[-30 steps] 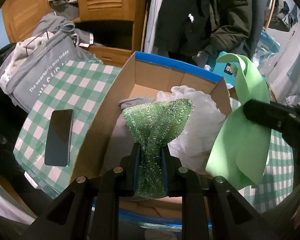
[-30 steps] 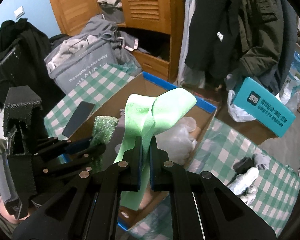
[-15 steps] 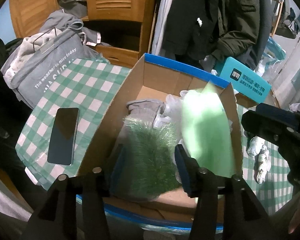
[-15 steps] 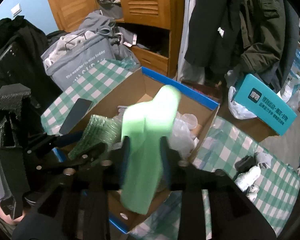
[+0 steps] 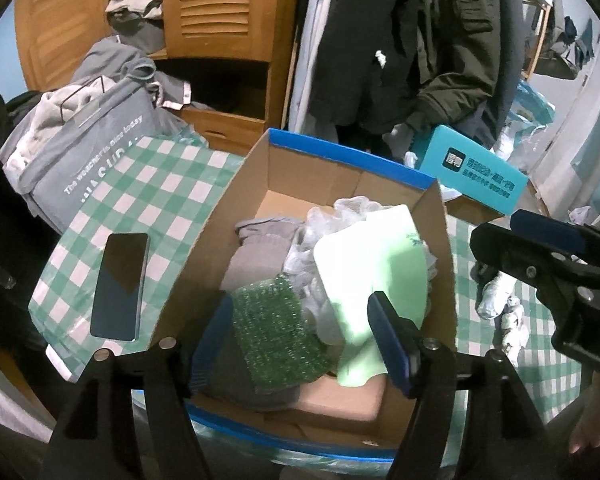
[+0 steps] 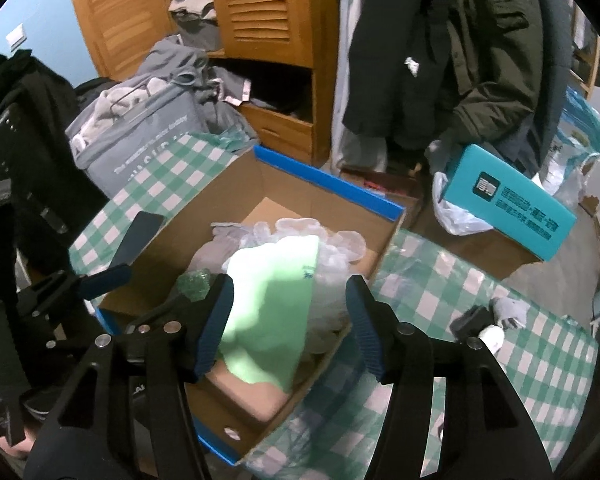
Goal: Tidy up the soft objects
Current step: 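Open both grippers to drop the cloth and pad into the box, then move both tools back toward the socks on the table, then grasp the grey sock bundle with the right gripper while the left grasps the white sock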
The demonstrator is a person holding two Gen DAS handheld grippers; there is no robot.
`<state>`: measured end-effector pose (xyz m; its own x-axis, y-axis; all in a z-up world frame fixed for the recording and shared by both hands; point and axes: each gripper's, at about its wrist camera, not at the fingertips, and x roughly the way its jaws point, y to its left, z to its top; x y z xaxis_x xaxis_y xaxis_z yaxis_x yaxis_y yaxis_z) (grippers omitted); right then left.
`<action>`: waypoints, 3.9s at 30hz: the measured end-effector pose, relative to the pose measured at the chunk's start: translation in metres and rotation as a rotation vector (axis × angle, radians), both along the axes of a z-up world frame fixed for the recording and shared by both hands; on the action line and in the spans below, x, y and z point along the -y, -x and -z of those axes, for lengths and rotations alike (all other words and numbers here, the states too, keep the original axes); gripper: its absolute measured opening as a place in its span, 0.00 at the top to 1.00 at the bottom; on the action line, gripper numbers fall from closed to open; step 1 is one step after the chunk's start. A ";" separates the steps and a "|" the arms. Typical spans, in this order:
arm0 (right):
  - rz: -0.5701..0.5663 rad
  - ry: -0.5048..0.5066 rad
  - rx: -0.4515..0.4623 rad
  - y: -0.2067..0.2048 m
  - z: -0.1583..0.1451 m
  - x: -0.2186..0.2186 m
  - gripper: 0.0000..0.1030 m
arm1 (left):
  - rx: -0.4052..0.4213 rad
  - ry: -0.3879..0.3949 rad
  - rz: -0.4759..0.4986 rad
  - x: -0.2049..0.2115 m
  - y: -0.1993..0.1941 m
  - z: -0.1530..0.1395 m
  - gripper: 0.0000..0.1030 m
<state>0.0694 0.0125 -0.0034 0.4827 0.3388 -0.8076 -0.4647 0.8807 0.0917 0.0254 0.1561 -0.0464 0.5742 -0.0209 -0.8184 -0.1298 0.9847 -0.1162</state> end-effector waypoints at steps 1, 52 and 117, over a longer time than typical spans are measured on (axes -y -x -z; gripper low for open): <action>0.006 -0.001 0.001 -0.001 -0.001 0.003 0.43 | 0.001 0.001 0.004 0.002 0.000 0.000 0.31; 0.385 0.027 -0.054 0.014 0.033 0.206 0.42 | -0.016 -0.079 0.357 0.186 -0.025 0.003 0.26; 0.594 -0.007 -0.348 -0.017 0.171 0.319 0.65 | -0.287 -0.042 0.441 0.306 -0.112 0.137 0.21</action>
<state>0.0863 -0.3068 -0.1746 0.3016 0.1029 -0.9479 0.1544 0.9758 0.1551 0.1372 -0.1502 -0.1830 0.2705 -0.1741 -0.9468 0.2774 0.9559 -0.0966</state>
